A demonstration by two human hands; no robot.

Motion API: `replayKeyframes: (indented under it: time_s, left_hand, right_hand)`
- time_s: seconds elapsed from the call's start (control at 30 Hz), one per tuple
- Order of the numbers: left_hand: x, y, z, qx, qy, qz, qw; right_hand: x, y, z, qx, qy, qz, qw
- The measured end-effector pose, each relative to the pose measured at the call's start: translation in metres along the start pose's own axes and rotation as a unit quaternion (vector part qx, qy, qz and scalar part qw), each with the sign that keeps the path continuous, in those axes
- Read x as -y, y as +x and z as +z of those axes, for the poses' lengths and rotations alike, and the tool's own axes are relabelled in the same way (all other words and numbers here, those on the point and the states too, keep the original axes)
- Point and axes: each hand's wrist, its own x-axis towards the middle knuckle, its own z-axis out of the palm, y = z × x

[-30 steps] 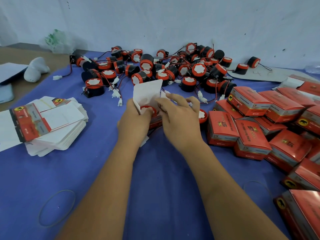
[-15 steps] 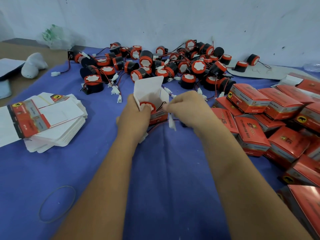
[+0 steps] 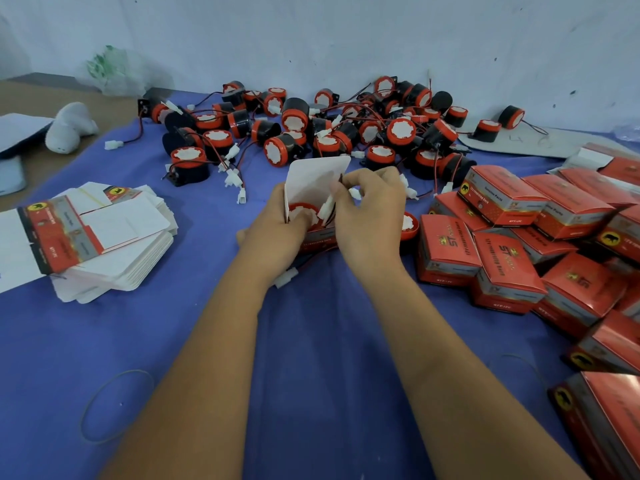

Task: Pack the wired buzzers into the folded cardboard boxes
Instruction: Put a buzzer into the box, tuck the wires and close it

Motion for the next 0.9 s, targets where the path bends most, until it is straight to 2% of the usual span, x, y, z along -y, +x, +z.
replayKeyframes:
  time_s: [0.1, 0.23, 0.4, 0.67, 0.83, 0.9]
  left_hand:
    - [0.001, 0.000, -0.001, 0.022, -0.030, -0.006, 0.999]
    - [0.002, 0.000, 0.001, 0.008, -0.046, -0.009, 0.999]
    - [0.004, 0.000, 0.004, -0.018, -0.050, -0.007, 0.999]
    - [0.002, -0.003, 0.005, -0.029, -0.056, -0.002, 0.998]
    - [-0.001, -0.005, 0.004, -0.026, -0.084, -0.011, 0.996]
    - [0.000, -0.003, 0.005, -0.032, -0.073, -0.007, 0.997]
  right_hand:
    - [-0.008, 0.000, -0.005, -0.030, -0.095, -0.098, 0.990]
    - [-0.019, 0.000, -0.012, 0.061, -0.172, -0.161, 0.970]
    - [-0.022, -0.005, -0.013, 0.152, -0.099, -0.187, 0.965]
    - [-0.016, -0.016, -0.009, 0.169, -0.013, -0.174, 0.970]
    - [-0.014, -0.020, -0.013, 0.174, -0.023, -0.191, 0.966]
    - [-0.013, -0.023, -0.015, 0.159, 0.051, -0.128, 0.978]
